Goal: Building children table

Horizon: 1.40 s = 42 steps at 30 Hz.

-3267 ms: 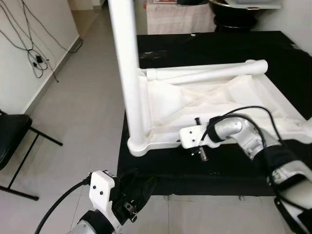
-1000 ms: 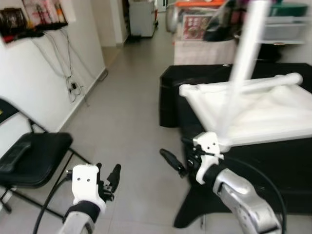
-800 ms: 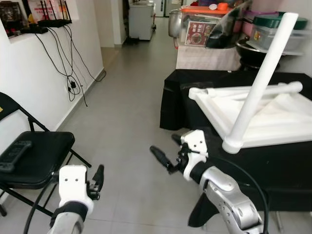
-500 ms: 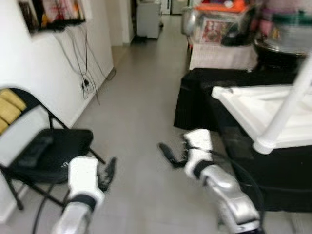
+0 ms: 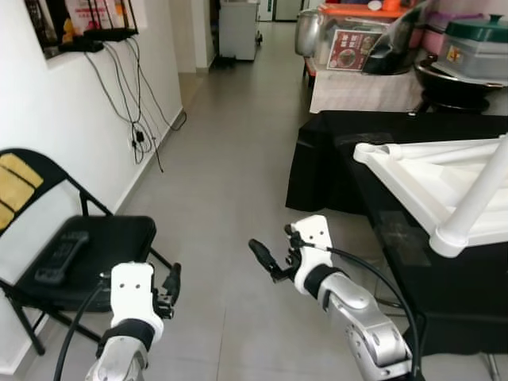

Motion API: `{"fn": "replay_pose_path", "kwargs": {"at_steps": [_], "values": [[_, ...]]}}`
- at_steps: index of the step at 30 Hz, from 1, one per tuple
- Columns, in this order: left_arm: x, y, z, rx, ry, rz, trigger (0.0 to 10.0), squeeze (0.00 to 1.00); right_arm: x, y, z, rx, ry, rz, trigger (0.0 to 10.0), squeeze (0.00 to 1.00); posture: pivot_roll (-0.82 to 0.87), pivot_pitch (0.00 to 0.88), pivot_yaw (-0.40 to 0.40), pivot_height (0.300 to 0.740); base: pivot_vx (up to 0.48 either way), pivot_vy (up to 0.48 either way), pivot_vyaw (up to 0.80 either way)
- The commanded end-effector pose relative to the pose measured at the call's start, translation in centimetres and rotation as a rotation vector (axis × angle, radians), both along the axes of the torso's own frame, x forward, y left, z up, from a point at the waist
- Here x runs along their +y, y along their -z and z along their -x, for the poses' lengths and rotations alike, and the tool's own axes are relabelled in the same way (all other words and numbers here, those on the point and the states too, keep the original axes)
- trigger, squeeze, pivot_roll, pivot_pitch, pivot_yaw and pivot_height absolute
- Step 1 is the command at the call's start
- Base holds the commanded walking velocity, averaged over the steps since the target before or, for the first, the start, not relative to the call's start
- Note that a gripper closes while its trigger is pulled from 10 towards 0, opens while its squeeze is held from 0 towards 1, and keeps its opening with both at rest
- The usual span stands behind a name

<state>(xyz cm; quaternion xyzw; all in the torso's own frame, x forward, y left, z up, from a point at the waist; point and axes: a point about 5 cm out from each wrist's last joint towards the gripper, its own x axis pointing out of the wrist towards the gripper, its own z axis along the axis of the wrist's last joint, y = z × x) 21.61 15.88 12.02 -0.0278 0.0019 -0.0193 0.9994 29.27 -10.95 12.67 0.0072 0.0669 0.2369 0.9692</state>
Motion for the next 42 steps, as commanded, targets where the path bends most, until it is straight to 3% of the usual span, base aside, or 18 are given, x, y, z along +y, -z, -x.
{"fn": "replay_pose_path", "kwargs": {"at_steps": [1, 30, 42], "values": [[0.05, 0.44, 0.00, 0.012, -0.002, 0.009, 10.0, 0.00, 0.14, -0.13, -0.29, -0.005, -0.002, -0.010, 10.0, 0.00, 0.01, 0.000, -0.001, 0.740, 0.345, 0.000, 0.00], [0.12, 0.41, -0.31, 0.005, 0.021, 0.012, 10.0, 0.00, 0.46, -0.12, -0.48, 0.016, -0.035, -0.068, 10.0, 0.00, 0.02, 0.000, 0.000, 0.740, 0.400, 0.000, 0.00], [0.19, 0.49, -0.42, 0.009, 0.038, 0.013, 10.0, 0.00, 0.55, -0.06, -0.55, 0.019, -0.034, -0.059, 10.0, 0.00, 0.02, 0.000, 0.005, 0.740, 0.410, 0.000, -0.80]]}}
